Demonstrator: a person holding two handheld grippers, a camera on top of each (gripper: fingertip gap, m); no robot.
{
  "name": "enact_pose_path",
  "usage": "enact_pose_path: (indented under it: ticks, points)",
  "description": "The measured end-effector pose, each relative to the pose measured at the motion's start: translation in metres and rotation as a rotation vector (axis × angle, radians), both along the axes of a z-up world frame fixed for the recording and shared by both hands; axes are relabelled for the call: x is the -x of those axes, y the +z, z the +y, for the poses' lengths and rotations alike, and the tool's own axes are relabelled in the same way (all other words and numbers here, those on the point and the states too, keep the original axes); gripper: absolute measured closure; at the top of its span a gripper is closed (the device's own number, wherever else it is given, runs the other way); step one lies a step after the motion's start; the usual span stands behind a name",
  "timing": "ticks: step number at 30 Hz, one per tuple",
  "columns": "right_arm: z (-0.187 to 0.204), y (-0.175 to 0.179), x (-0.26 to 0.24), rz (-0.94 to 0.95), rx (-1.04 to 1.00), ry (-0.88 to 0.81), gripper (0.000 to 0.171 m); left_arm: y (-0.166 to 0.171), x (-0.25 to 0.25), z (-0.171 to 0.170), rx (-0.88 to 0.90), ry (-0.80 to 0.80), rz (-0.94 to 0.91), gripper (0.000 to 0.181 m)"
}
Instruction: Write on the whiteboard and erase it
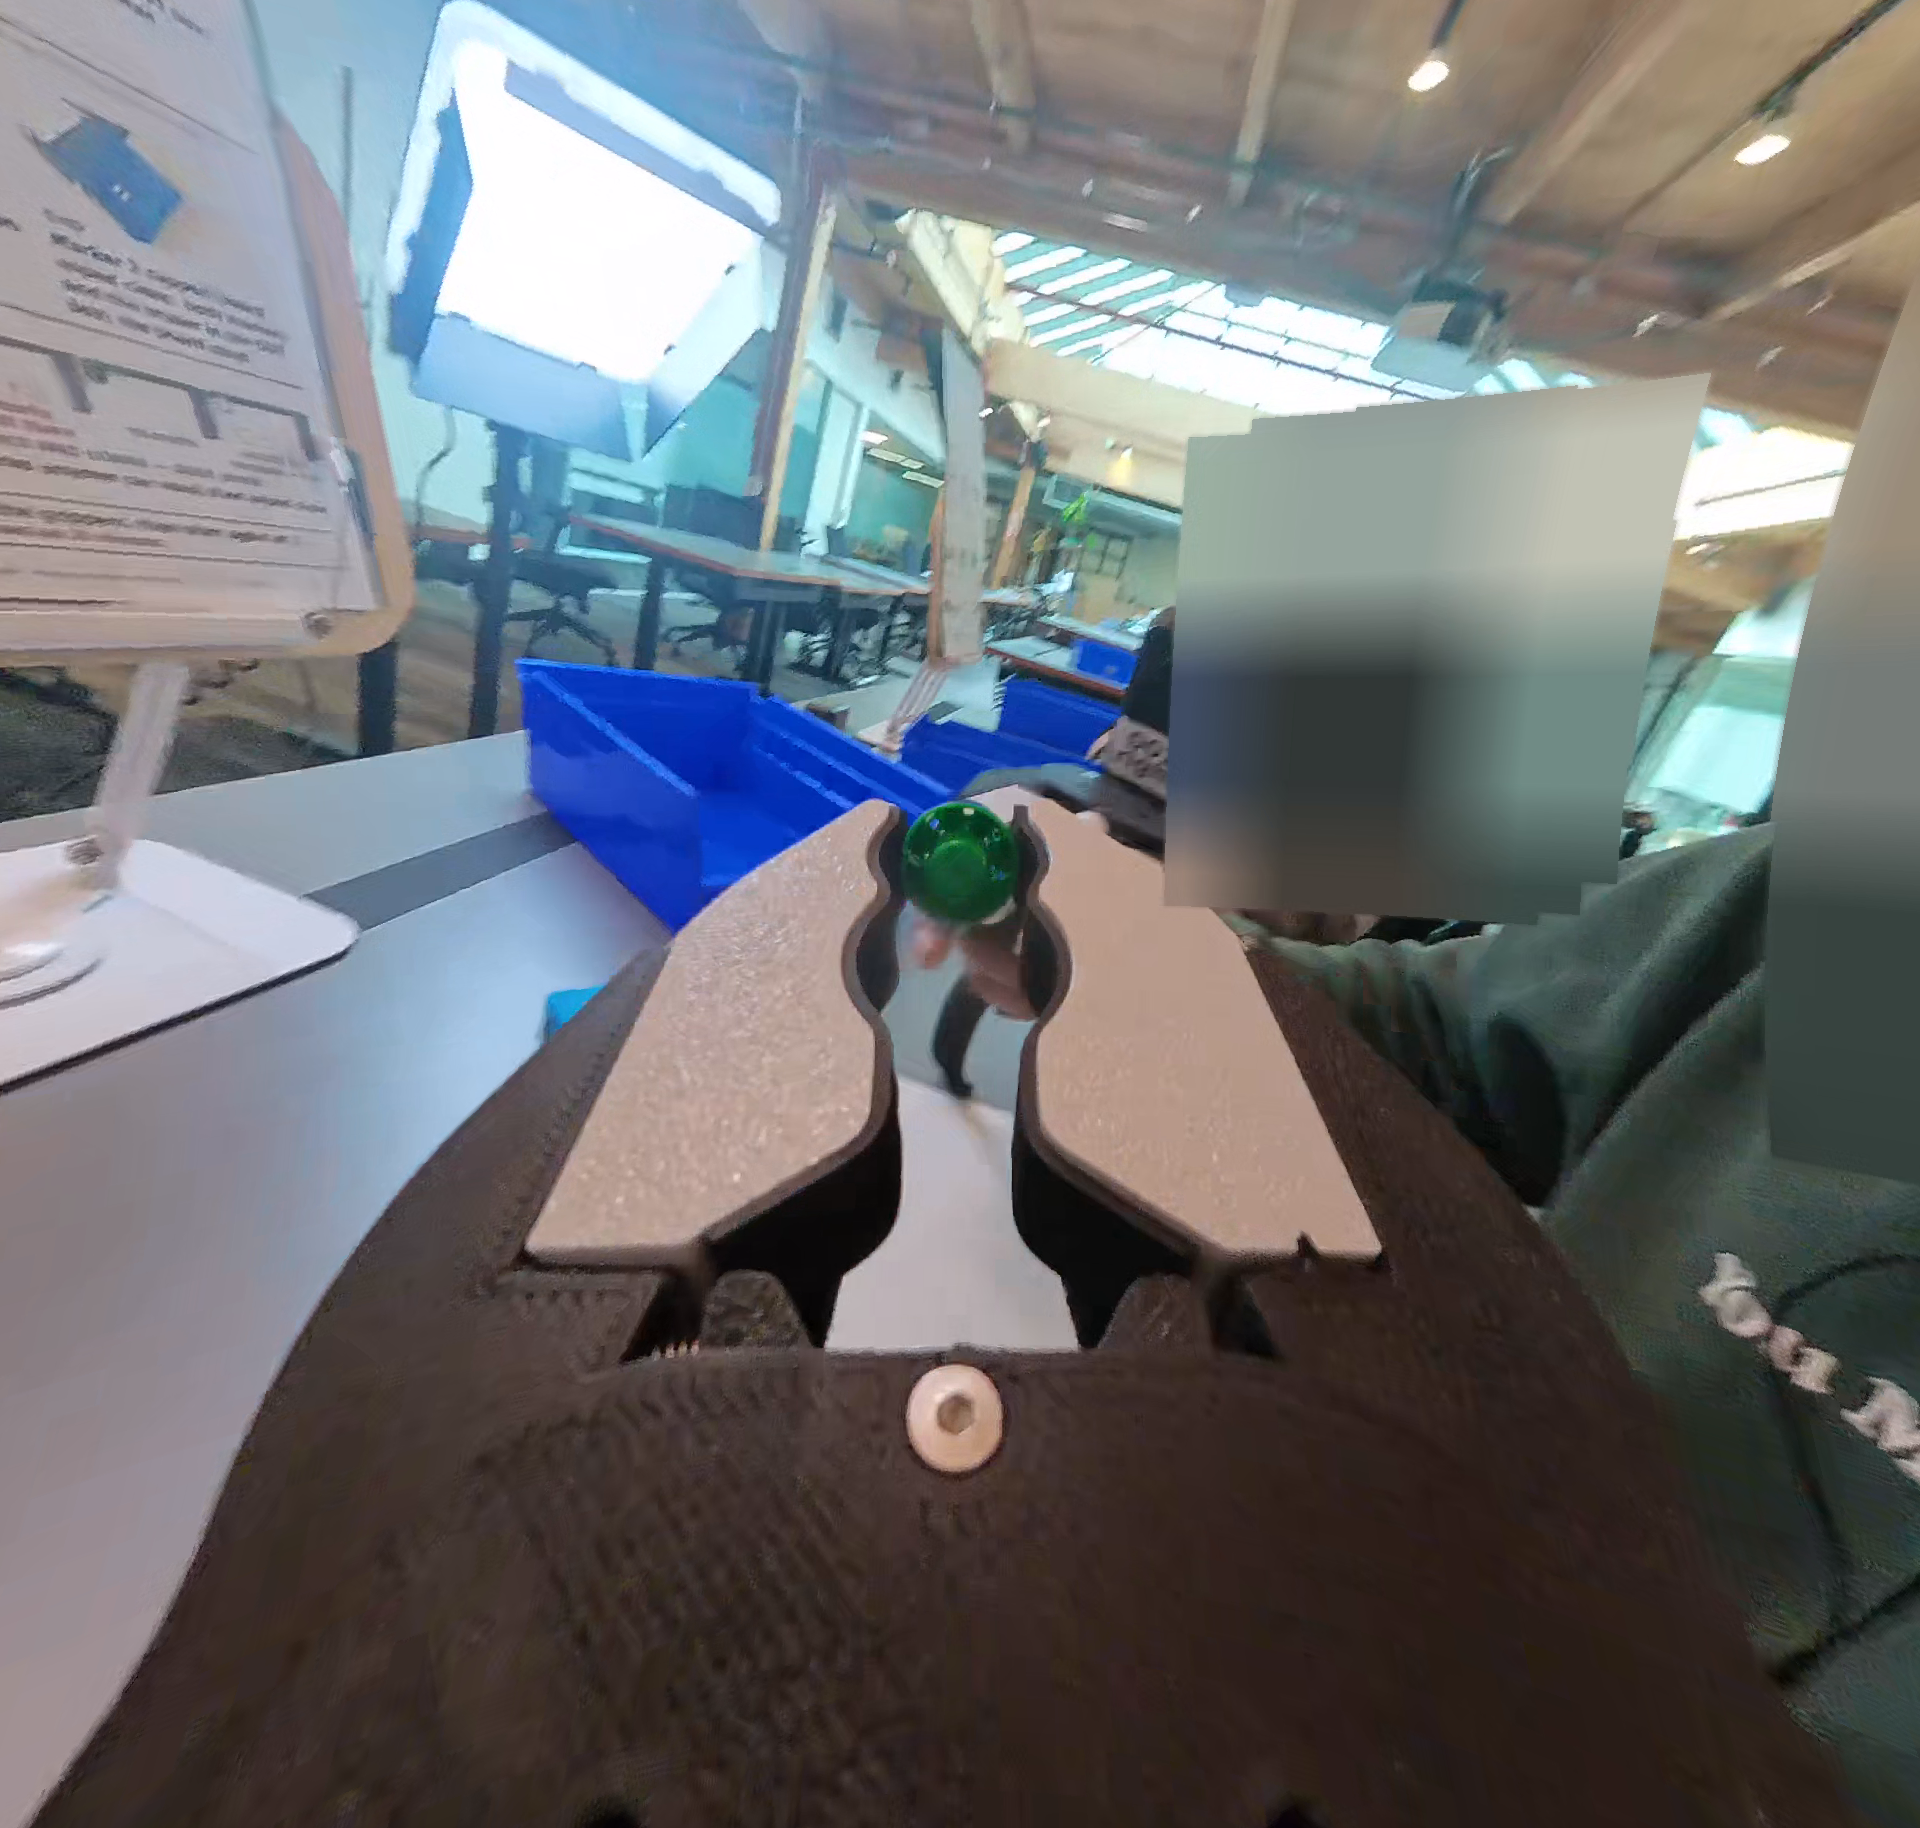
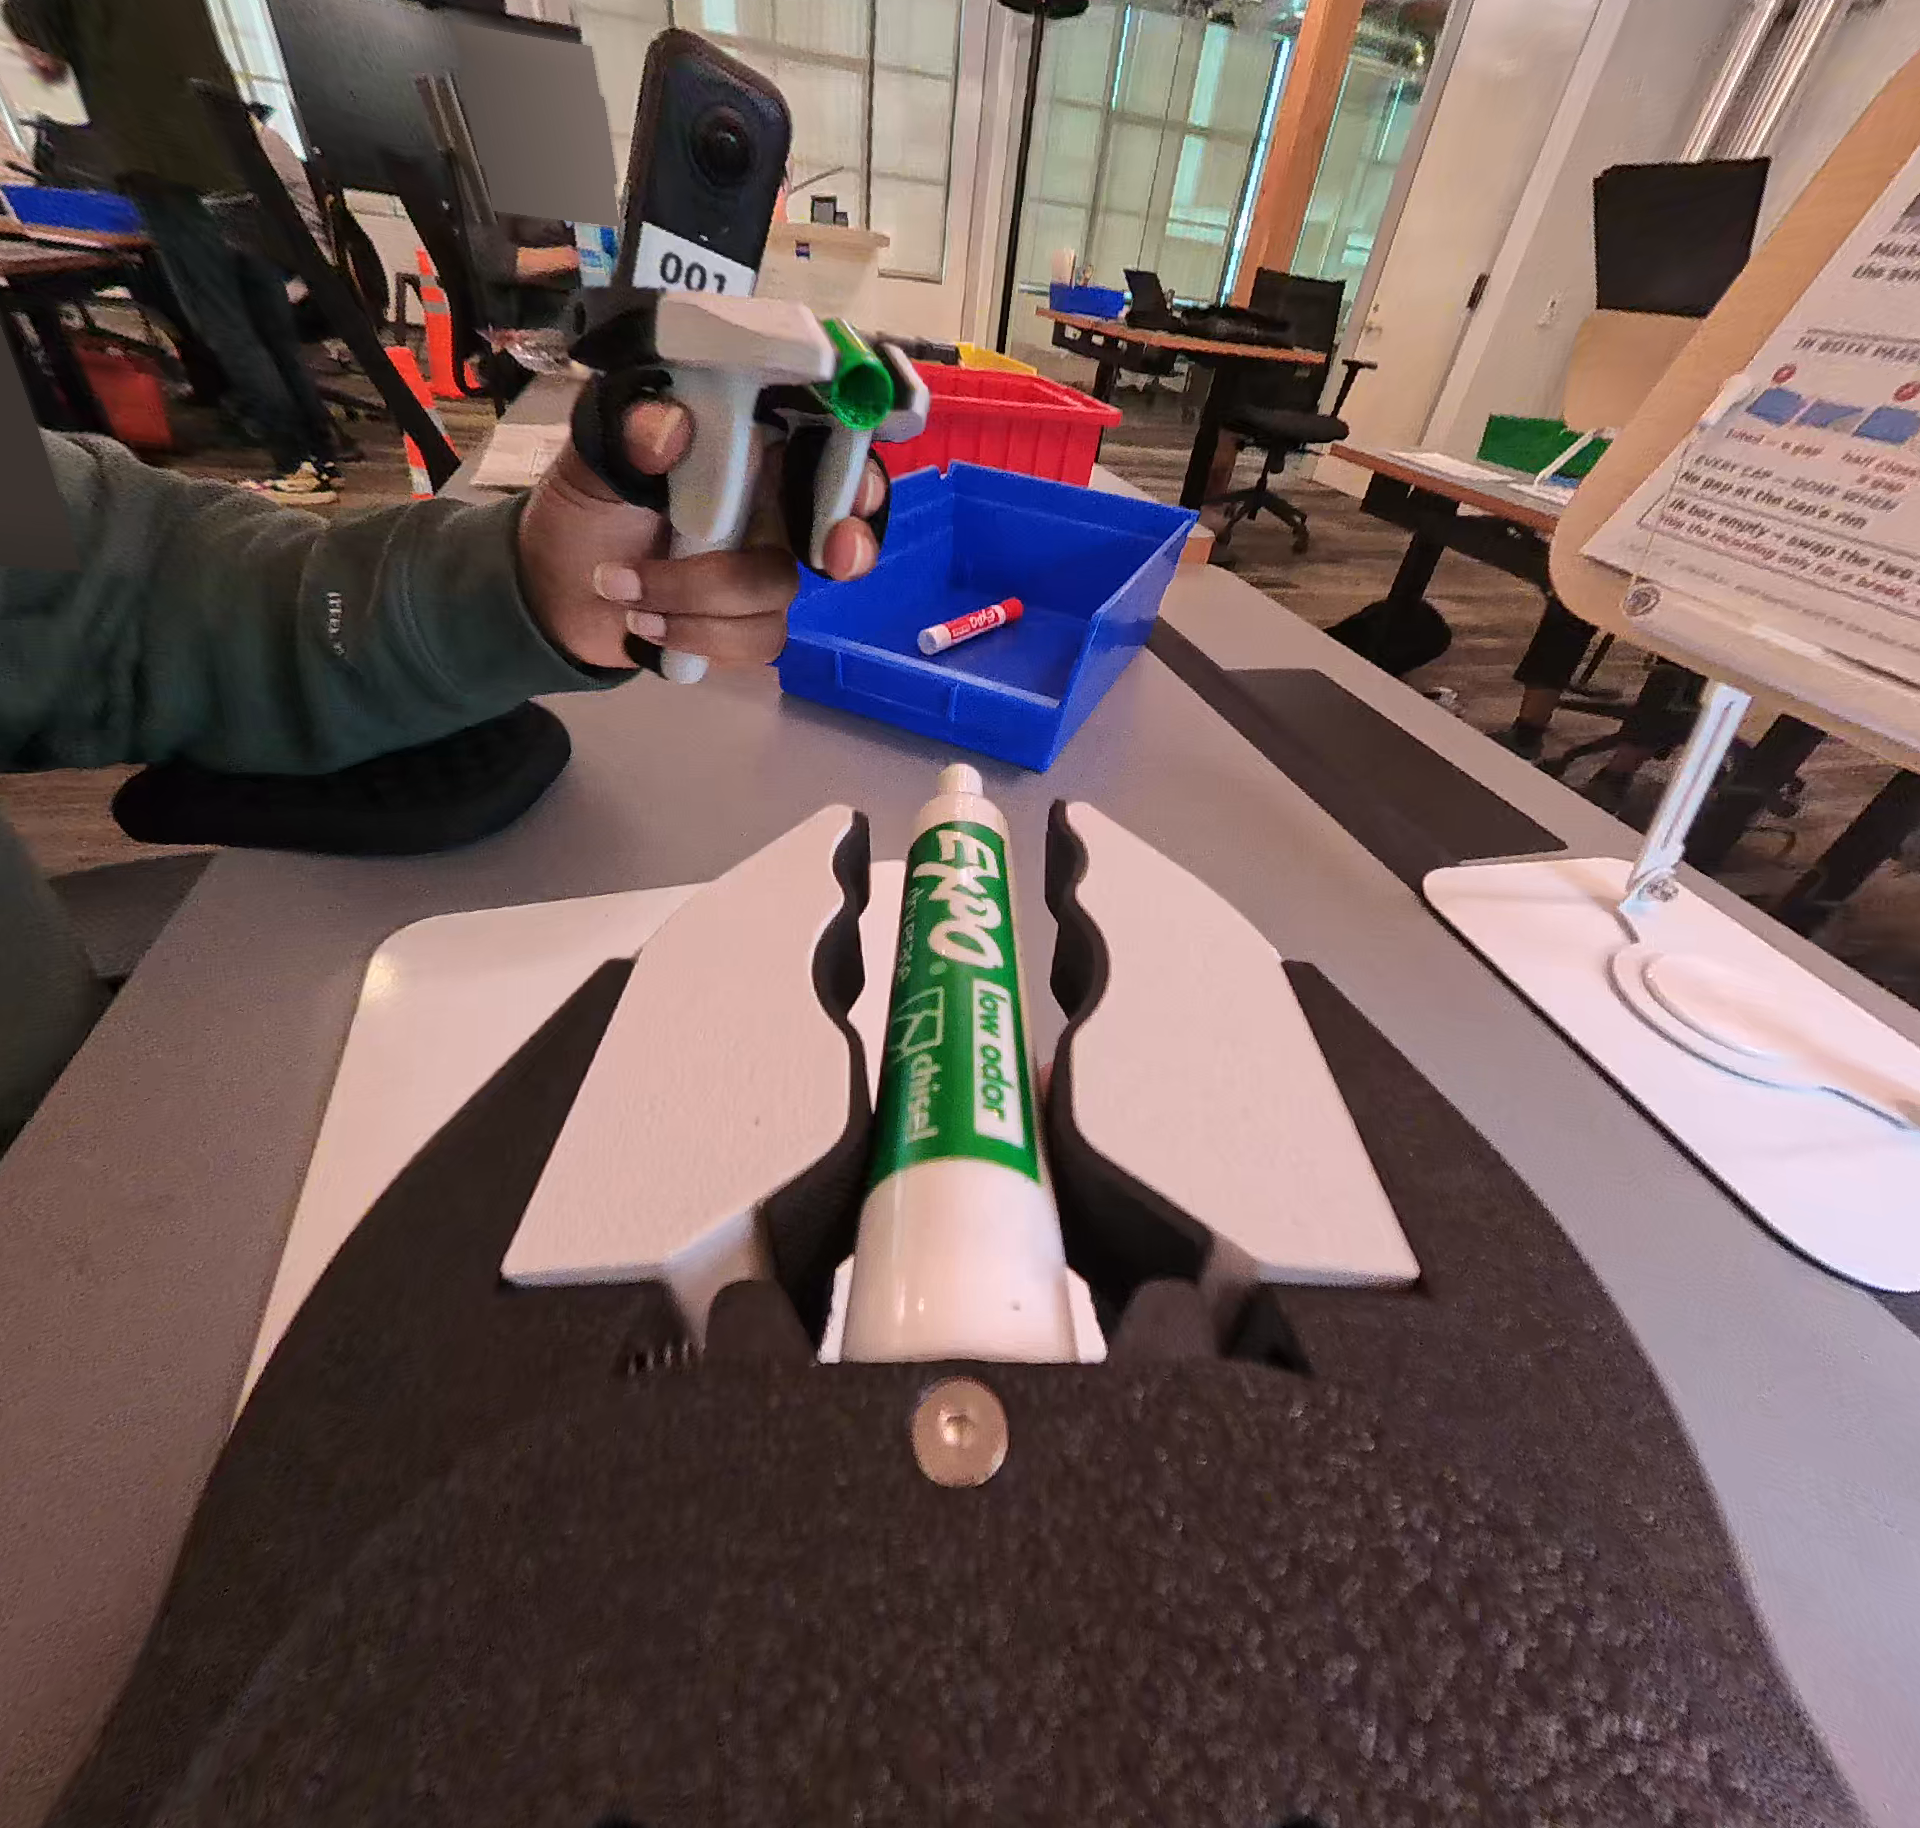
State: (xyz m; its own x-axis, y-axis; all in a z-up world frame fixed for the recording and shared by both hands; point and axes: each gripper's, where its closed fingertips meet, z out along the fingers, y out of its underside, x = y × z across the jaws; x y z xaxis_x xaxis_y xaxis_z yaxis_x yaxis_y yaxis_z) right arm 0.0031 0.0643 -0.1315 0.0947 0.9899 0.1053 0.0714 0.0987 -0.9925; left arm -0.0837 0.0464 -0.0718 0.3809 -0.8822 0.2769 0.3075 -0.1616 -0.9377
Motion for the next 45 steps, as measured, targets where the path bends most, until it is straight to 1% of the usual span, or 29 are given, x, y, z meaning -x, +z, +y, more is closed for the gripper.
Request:
enact_pose_path:
  ticks: [5,7,9,12,15,17,19,21,25,29,37,42,45]
  points:
    - [0.002,0.002,-0.005,-0.011,0.009,-0.027,0.137,-0.036,0.025,0.025,0.067,0.137,0.126,0.162]
    - [0.001,0.003,-0.007,-0.030,-0.009,-0.043,0.137,-0.043,0.037,0.030,0.054,0.199,0.188,0.162]
    - [0.000,0.002,-0.010,-0.056,-0.021,-0.063,0.137,-0.049,0.043,0.026,0.031,0.223,0.259,0.162]
    - [-0.018,-0.014,-0.016,-0.136,0.027,-0.022,0.137,-0.074,0.053,0.017,0.039,0.231,0.378,0.162]
    - [-0.039,-0.036,-0.022,-0.206,0.051,0.004,0.137,-0.096,0.063,0.010,0.081,0.222,0.365,0.162]
    - [-0.049,-0.045,-0.025,-0.226,0.071,0.007,0.137,-0.101,0.071,0.014,0.113,0.245,0.329,0.162]
    - [-0.056,-0.048,-0.028,-0.227,0.081,0.001,0.137,-0.104,0.074,0.017,0.143,0.242,0.332,0.162]
    - [-0.064,-0.049,-0.030,-0.227,0.105,0.008,0.137,-0.110,0.075,0.019,0.134,0.255,0.379,0.162]
    - [-0.095,-0.053,-0.031,-0.221,0.181,0.104,0.137,-0.124,0.069,0.018,0.122,0.235,0.439,0.162]
    - [-0.114,-0.062,-0.033,-0.240,0.209,0.132,0.137,-0.139,0.060,0.019,0.158,0.185,0.436,0.162]
    - [-0.135,-0.088,-0.040,-0.325,0.290,0.122,0.137,-0.153,0.047,0.018,0.161,0.153,0.476,0.162]
    - [-0.133,-0.096,-0.044,-0.320,0.332,0.118,0.136,-0.160,0.039,0.013,0.140,0.138,0.519,0.161]
    - [-0.127,-0.094,-0.046,-0.302,0.346,0.110,0.137,-0.164,0.040,0.016,0.109,0.168,0.570,0.162]
